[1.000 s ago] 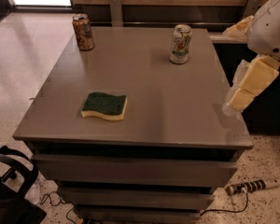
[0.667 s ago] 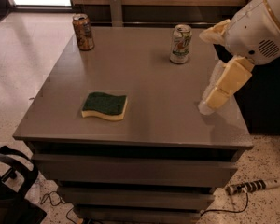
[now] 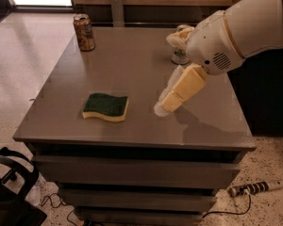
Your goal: Move sponge near orange can
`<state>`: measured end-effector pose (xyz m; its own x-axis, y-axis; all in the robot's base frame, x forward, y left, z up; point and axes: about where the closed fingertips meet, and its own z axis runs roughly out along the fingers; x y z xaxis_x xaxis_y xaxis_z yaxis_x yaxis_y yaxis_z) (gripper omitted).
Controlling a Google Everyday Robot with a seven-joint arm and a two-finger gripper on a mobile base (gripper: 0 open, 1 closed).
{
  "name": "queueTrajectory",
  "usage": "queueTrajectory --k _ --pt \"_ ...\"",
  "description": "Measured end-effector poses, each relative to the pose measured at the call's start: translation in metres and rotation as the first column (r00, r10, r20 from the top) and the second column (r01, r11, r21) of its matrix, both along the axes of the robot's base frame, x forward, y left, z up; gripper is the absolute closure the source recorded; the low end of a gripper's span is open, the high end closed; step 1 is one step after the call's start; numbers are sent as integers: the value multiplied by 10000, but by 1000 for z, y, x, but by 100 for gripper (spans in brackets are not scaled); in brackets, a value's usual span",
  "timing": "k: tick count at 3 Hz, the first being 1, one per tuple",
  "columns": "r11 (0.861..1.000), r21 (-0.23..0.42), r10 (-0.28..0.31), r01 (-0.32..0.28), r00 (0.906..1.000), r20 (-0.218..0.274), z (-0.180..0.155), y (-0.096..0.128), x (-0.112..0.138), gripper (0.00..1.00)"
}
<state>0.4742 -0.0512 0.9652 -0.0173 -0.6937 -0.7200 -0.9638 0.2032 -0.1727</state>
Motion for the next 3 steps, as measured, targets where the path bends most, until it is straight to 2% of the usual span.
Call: queueTrajectory --k 2,3 --pt "9984 543 144 -151 9998 140 -5 76 6 0" --pt "9984 542 145 -153 9998 141 -4 76 6 0"
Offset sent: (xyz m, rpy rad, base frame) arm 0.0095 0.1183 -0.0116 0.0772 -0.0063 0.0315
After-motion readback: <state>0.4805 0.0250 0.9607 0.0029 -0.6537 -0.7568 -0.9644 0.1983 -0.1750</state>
